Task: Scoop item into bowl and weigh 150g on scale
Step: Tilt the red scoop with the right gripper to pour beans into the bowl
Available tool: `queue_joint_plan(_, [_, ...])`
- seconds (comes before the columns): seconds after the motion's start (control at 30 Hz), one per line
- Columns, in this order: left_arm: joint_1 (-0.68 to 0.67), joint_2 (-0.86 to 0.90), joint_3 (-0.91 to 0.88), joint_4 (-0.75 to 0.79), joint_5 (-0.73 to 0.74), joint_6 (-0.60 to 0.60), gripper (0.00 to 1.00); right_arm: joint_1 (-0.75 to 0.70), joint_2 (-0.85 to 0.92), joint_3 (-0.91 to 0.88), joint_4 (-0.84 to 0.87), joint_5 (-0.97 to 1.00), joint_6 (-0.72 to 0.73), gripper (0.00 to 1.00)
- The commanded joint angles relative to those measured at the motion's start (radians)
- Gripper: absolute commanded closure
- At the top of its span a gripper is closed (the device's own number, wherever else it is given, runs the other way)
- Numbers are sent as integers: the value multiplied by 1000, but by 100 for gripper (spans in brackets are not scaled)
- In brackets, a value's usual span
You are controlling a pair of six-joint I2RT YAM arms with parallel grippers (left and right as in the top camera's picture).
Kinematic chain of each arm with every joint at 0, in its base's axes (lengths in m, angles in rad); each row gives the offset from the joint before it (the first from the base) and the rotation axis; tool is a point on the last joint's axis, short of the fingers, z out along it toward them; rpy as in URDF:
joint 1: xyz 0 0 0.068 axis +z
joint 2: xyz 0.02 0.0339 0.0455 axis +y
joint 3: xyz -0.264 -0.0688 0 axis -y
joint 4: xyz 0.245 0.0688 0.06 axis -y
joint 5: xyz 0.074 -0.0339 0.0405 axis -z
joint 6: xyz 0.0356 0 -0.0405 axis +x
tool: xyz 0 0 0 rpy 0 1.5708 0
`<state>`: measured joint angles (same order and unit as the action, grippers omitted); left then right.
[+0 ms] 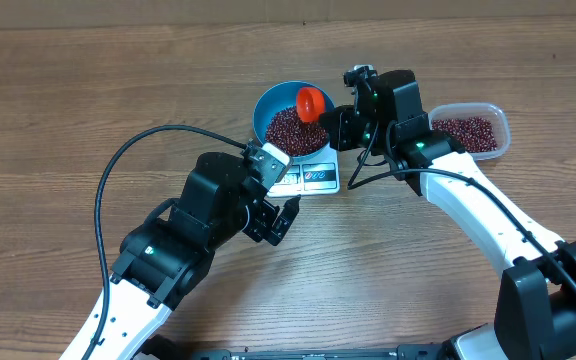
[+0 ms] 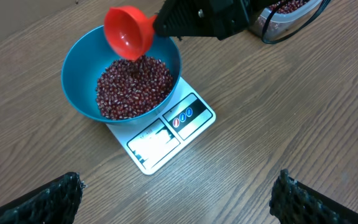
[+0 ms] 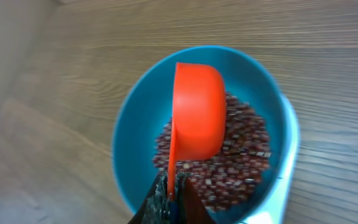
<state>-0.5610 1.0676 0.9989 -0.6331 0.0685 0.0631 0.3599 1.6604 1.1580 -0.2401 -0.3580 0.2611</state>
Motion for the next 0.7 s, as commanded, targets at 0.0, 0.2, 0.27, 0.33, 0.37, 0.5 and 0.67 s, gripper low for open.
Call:
queue_joint_plan(0.0, [5, 6, -8, 1, 10, 19, 1, -4, -6, 35, 14, -93, 0, 96])
queue_joint_plan(0.2, [5, 6, -8, 1, 10, 19, 0, -4, -58, 35, 11, -93, -1, 96])
queue_joint_plan(0.27, [5, 6, -8, 1, 10, 19, 1, -7, -84, 35, 11, -93, -4, 96])
queue_joint_plan(0.33, [5, 6, -8, 1, 10, 19, 0, -13, -105, 35, 9, -92, -5, 96])
queue_joint_plan(0.37, [5, 6, -8, 1, 10, 19, 1, -18, -117, 35, 7, -92, -5, 96])
queue_joint_plan(0.5, [5, 6, -8, 1, 10, 19, 1, -40, -154, 35, -5, -92, -4, 96])
queue_joint_plan(0.67, [5, 6, -8, 1, 10, 19, 1, -90, -190, 35, -46, -92, -4, 96])
